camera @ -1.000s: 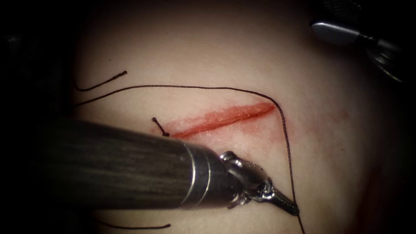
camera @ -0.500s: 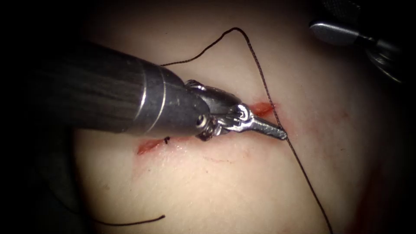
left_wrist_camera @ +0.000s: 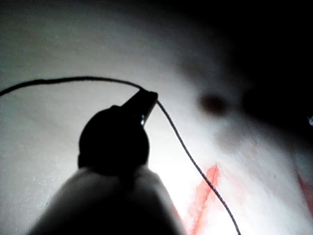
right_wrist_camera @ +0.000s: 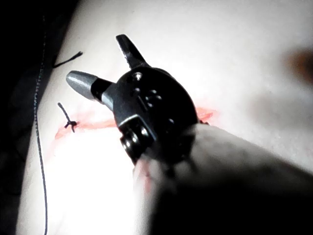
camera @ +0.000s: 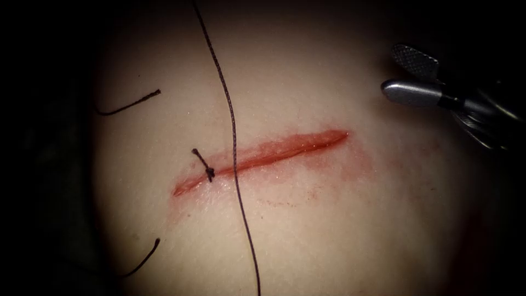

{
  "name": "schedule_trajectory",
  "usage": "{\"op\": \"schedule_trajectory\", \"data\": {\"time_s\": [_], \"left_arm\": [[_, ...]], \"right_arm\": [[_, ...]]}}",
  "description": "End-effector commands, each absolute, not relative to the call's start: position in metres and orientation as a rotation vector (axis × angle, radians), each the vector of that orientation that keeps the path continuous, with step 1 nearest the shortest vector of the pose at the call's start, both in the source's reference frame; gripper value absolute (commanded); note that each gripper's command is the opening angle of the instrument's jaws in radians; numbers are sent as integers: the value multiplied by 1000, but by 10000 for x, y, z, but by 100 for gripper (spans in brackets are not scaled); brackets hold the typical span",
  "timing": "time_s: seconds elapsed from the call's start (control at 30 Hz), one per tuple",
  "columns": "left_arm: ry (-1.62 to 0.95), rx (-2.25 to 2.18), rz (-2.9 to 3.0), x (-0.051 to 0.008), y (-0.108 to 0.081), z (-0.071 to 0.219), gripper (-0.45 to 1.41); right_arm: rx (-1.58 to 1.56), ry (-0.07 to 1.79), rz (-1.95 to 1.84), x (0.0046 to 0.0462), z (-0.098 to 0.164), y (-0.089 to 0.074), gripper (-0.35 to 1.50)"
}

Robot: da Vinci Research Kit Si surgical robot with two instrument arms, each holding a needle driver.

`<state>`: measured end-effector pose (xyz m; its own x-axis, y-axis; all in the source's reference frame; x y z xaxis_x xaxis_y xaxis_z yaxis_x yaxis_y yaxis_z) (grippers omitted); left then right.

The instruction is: Wound Closure

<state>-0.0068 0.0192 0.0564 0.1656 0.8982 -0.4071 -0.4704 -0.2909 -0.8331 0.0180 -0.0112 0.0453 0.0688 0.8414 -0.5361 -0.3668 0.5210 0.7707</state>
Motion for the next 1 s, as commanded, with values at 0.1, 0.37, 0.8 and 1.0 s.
{"op": "schedule_trajectory", "data": {"time_s": [0.1, 0.37, 0.8, 1.0], "left_arm": [[-457, -1225, 1432, -71, 195, 570, -45], [-475, -1242, 1429, -94, 190, 571, -45], [-485, -1239, 1427, -97, 189, 568, -45], [-492, -1243, 1426, -103, 187, 567, -45]], "right_arm": [[651, 1030, 893, 205, 475, -183, 116], [930, 1062, 888, 265, 479, -242, 105], [895, 1046, 793, 292, 492, -270, 84], [738, 947, 451, 280, 492, -285, 90]]}}
